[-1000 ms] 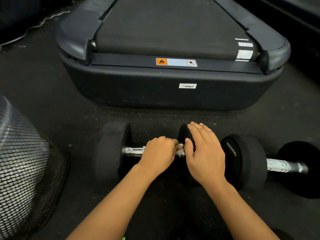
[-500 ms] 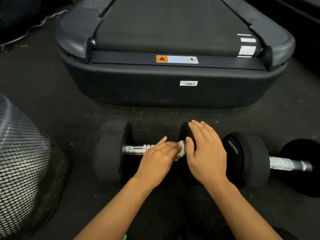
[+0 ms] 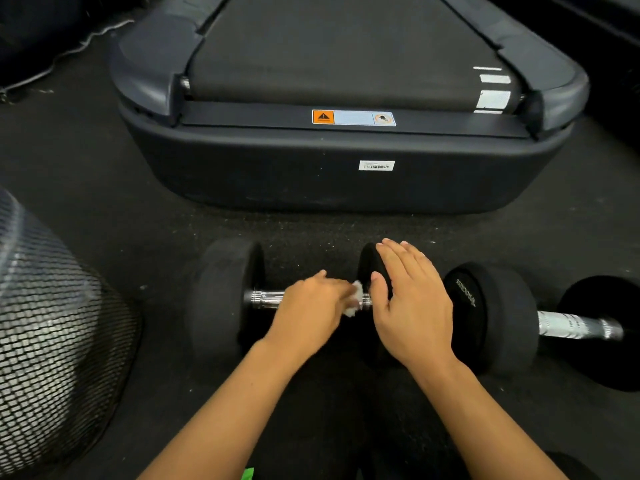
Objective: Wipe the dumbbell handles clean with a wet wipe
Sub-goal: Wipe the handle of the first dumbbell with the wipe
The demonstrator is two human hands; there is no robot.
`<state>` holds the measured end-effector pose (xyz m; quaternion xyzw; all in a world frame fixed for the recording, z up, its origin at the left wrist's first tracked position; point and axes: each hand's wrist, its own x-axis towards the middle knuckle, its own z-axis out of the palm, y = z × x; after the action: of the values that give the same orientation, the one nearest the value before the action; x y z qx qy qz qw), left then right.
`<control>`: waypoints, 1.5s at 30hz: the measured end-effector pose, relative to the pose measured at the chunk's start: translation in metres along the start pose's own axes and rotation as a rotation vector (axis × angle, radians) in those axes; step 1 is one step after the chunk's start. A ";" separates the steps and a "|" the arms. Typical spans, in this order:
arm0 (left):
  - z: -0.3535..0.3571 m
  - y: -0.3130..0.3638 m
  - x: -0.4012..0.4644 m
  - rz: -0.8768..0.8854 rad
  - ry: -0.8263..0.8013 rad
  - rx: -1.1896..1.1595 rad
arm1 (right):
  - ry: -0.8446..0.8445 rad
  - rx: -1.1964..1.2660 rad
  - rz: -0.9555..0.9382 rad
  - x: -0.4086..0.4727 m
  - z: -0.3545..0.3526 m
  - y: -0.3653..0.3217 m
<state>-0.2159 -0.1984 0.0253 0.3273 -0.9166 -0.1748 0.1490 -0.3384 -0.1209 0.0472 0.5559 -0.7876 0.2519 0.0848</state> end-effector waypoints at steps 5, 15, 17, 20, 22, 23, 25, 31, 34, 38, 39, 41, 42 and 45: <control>0.011 -0.003 -0.005 0.102 0.185 0.015 | -0.015 -0.001 0.005 0.002 0.000 0.000; 0.034 -0.015 -0.020 0.304 0.328 0.057 | -0.003 0.003 0.002 0.001 0.000 0.000; 0.033 -0.023 -0.027 0.286 0.375 0.033 | -0.006 0.008 -0.003 0.002 0.000 -0.001; 0.036 -0.015 -0.025 0.273 0.347 0.021 | 0.002 0.002 0.003 0.003 0.000 0.000; 0.036 -0.005 -0.014 0.269 0.279 -0.003 | 0.004 0.003 0.004 0.004 0.000 0.000; 0.033 -0.003 -0.011 0.257 0.265 -0.022 | 0.003 0.001 0.004 0.003 0.000 0.000; 0.026 -0.009 -0.013 0.230 0.270 -0.046 | -0.003 0.002 0.000 0.003 -0.001 0.000; 0.020 0.001 -0.014 0.175 0.250 -0.046 | 0.006 0.003 -0.005 0.002 -0.002 -0.002; 0.017 0.001 -0.012 0.208 0.204 -0.015 | -0.002 0.011 -0.008 0.001 -0.003 -0.001; 0.004 -0.019 -0.026 0.138 0.237 0.023 | -0.043 0.035 0.000 0.002 -0.003 -0.001; 0.001 -0.020 -0.028 0.111 0.240 0.025 | -0.058 0.057 0.012 0.004 -0.004 -0.001; -0.006 -0.016 -0.030 0.072 0.259 0.027 | -0.079 0.134 0.014 0.005 -0.008 0.001; -0.012 -0.013 -0.031 0.061 0.267 0.015 | -0.089 0.177 -0.010 0.004 -0.012 0.001; -0.032 -0.002 -0.039 0.052 0.283 -0.003 | -0.098 0.206 -0.190 -0.003 -0.028 -0.007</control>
<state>-0.1734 -0.1822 0.0473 0.3247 -0.8943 -0.1245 0.2816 -0.3343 -0.1062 0.0721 0.6452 -0.7047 0.2948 0.0121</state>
